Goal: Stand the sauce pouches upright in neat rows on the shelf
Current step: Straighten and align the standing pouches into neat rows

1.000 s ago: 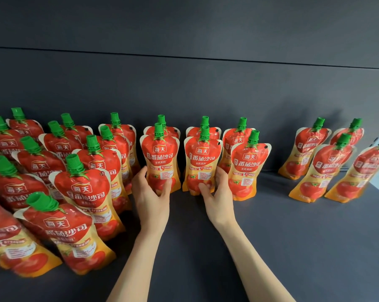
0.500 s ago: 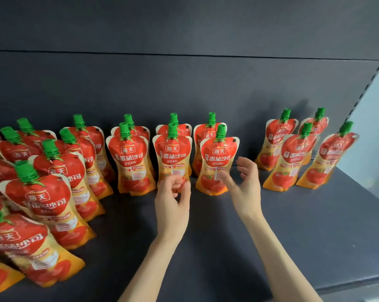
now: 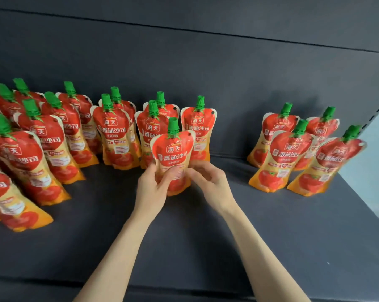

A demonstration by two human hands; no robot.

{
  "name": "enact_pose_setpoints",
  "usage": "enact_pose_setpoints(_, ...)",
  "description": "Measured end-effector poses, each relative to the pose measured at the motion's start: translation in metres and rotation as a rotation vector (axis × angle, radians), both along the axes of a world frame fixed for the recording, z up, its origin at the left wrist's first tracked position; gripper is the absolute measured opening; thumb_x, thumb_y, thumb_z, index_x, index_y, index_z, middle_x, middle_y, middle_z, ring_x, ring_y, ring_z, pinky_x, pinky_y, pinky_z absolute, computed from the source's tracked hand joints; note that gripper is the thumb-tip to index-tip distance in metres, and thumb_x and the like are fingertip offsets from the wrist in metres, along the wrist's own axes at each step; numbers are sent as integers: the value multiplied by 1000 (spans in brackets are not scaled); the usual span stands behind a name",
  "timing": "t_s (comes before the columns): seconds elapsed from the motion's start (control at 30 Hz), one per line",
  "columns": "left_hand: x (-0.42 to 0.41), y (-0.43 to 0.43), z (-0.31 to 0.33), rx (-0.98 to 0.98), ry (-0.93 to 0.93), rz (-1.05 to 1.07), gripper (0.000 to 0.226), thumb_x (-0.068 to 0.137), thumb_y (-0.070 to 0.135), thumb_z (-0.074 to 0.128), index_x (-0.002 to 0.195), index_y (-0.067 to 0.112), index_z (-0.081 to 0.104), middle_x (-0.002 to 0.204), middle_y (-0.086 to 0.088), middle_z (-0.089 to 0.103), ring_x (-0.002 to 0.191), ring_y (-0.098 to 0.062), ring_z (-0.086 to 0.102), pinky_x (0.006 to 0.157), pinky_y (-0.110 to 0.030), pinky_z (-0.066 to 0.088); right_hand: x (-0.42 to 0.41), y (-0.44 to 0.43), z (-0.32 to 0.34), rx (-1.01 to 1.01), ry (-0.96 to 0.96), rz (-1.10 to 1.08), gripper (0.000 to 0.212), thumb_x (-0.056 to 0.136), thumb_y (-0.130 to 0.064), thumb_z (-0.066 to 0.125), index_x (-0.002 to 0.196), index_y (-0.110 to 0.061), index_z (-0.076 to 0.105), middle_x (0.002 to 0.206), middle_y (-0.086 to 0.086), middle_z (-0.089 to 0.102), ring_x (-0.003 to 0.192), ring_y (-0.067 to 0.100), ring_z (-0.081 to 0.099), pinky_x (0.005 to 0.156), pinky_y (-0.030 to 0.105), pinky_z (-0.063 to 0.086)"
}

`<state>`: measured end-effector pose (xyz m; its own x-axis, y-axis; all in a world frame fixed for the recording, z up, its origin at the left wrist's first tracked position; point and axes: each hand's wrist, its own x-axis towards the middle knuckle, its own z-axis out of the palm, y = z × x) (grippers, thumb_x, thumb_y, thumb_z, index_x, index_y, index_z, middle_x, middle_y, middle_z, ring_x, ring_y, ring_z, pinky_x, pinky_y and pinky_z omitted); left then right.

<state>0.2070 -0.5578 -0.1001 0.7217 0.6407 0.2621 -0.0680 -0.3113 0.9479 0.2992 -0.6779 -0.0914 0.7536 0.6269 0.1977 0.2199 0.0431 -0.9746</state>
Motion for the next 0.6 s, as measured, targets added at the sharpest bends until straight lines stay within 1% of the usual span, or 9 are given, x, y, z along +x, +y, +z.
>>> enact_pose_setpoints(0.1, -15, 19, 1, -74, -33, 68, 33, 88, 27, 59, 120, 21, 54, 106, 19, 61, 96, 10, 57, 76, -5, 46, 17, 6, 3, 40, -93, -251, 27, 86, -16, 66, 111, -13, 57, 109, 1, 60, 93, 8, 60, 76, 12, 46)
enact_pose_setpoints(0.17, -22, 31, 2, -88, -23, 71, 31, 89, 25, 58, 119, 22, 53, 105, 19, 61, 94, 11, 58, 73, -3, 46, 32, 13, 6, 12, -142, -347, 47, 85, -21, 68, 126, -15, 45, 121, -2, 45, 104, 8, 50, 83, 10, 42)
enact_pose_setpoints(0.23, -25, 37, 3, -127, -15, 48, 30, 89, 24, 57, 118, 24, 53, 106, 20, 61, 95, 11, 58, 73, -3, 46, 44, 23, 8, -46, -110, -342, 65, 83, -26, 69, 137, -14, 34, 132, -5, 37, 118, 7, 41, 95, 18, 39)
enact_pose_setpoints(0.27, -26, 37, 3, -151, -22, 43, 30, 89, 23, 57, 118, 24, 53, 106, 19, 61, 96, 9, 59, 73, -4, 46, 50, 28, 7, -66, -93, -329, 69, 82, -27, 71, 138, -12, 32, 134, -4, 38, 121, 8, 41, 98, 23, 39)
enact_pose_setpoints(0.33, -28, 35, 1, -179, -29, 35, 31, 88, 21, 58, 118, 25, 53, 106, 18, 62, 96, 9, 60, 73, -5, 47, 58, 36, 4, -86, -55, -296, 65, 80, -27, 72, 133, -9, 39, 129, 1, 50, 114, 12, 51, 91, 24, 47)
enact_pose_setpoints(0.4, -31, 35, -1, -201, -22, 11, 31, 86, 22, 60, 116, 26, 55, 106, 17, 64, 97, 8, 61, 74, -7, 48, 62, 39, 2, -121, -47, -261, 47, 81, -22, 72, 119, -7, 49, 113, 3, 61, 98, 14, 59, 78, 21, 50)
enact_pose_setpoints(0.5, -36, 41, -1, -184, -1, 5, 32, 82, 25, 64, 113, 26, 57, 107, 15, 66, 102, 2, 62, 81, -14, 51, 67, 35, -3, -94, -56, -255, 22, 83, -17, 70, 100, -9, 58, 96, 4, 66, 84, 16, 63, 76, 32, 52)
enact_pose_setpoints(0.53, -38, 43, 0, -170, -4, 23, 32, 81, 25, 65, 112, 26, 59, 106, 15, 67, 102, 0, 62, 82, -17, 51, 66, 31, -5, -77, -62, -267, 19, 84, -17, 69, 97, -8, 60, 93, 5, 67, 83, 17, 63, 76, 35, 52)
enact_pose_setpoints(0.6, -45, 47, 0, -147, -25, 57, 28, 81, 22, 66, 108, 26, 61, 99, 20, 69, 100, 1, 63, 78, -15, 51, 61, 20, -11, -55, -72, -292, 18, 84, -18, 68, 96, -7, 62, 92, 7, 69, 85, 22, 65, 78, 40, 54)
